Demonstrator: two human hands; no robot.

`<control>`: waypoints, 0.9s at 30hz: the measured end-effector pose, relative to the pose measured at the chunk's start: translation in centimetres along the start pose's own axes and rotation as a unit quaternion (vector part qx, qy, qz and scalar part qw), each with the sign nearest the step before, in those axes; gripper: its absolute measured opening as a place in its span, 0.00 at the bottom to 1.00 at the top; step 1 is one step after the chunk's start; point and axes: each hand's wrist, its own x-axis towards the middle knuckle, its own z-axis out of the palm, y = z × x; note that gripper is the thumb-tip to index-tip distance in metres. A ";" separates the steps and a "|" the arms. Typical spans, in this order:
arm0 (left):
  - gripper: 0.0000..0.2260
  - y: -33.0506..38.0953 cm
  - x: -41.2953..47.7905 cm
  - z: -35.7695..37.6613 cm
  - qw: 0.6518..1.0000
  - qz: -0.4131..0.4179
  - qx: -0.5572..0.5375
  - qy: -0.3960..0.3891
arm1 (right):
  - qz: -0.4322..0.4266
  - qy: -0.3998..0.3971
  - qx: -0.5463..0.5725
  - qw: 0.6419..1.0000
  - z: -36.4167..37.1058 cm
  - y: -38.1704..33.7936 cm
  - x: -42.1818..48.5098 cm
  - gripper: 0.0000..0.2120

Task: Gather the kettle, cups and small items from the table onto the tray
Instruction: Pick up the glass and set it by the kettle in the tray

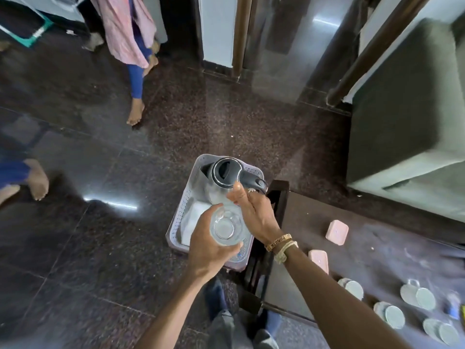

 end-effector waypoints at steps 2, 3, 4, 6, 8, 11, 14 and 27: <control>0.38 -0.1 0.6 0.1 1.000 -0.008 -0.017 0.006 | -0.028 0.005 0.007 1.000 -0.1 0.4 -0.1 0.36; 0.38 -0.1 0.9 0.1 1.000 -0.013 -0.026 0.010 | -0.044 0.019 0.001 0.999 -0.3 0.7 0.1 0.32; 0.37 -0.1 1.2 0.1 0.999 -0.019 -0.038 0.014 | -0.059 0.037 -0.017 0.997 -0.5 1.1 0.5 0.27; 0.37 -0.1 1.5 0.1 0.997 -0.028 -0.061 0.024 | -0.078 0.080 -0.068 0.991 -0.8 1.8 1.7 0.19; 0.37 -0.1 1.6 0.0 0.997 -0.032 -0.066 0.033 | -0.046 0.099 -0.106 0.988 -1.1 3.0 3.6 0.11; 0.37 -0.5 1.4 0.0 0.997 -0.031 -0.055 0.040 | 0.059 0.071 -0.158 0.983 -1.1 4.7 7.2 0.27; 0.37 -1.2 1.1 -0.1 0.997 -0.043 -0.045 0.037 | 0.108 0.003 -0.184 0.977 -1.0 6.1 9.7 0.28; 0.39 -2.8 -0.4 -0.1 0.997 -0.053 -0.031 0.047 | 0.048 0.042 0.011 0.998 -0.5 10.5 11.0 0.36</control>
